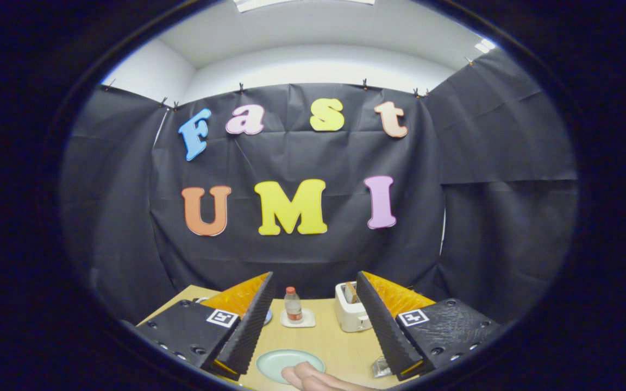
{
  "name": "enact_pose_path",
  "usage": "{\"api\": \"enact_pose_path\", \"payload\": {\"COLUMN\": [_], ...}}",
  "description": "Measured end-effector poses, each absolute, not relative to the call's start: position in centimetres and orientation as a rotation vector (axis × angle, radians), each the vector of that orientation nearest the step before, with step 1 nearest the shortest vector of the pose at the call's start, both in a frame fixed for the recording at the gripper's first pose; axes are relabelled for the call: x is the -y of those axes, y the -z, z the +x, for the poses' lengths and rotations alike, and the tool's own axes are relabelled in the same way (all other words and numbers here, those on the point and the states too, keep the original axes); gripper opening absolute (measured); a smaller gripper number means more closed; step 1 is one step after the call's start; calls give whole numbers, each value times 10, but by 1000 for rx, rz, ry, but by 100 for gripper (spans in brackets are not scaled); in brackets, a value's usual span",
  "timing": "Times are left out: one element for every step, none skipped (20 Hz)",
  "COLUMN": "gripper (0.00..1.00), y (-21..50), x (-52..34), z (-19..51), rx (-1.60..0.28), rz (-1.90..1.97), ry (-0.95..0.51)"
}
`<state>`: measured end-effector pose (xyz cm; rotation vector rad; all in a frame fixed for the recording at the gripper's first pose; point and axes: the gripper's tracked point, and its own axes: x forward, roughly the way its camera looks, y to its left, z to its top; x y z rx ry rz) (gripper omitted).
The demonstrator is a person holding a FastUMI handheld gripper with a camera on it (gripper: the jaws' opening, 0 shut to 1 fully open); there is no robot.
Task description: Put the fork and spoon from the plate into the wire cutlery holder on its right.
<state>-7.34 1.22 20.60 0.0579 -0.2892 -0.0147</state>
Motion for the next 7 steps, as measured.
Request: {"api": "enact_pose_path", "payload": {"gripper": [91, 91, 91, 91, 91, 91, 91], "y": [-210, -211, -209, -207, -206, -203, -199], "x": [-9, -4, -1, 2, 5, 4, 3], "z": [-76, -77, -80, -84, -87, -89, -92], "rx": [306, 315, 316, 314, 312, 302, 294], "rz": [51, 48, 47, 55, 72, 91, 107], "ry": [43, 69, 84, 95, 95, 70, 38]}}
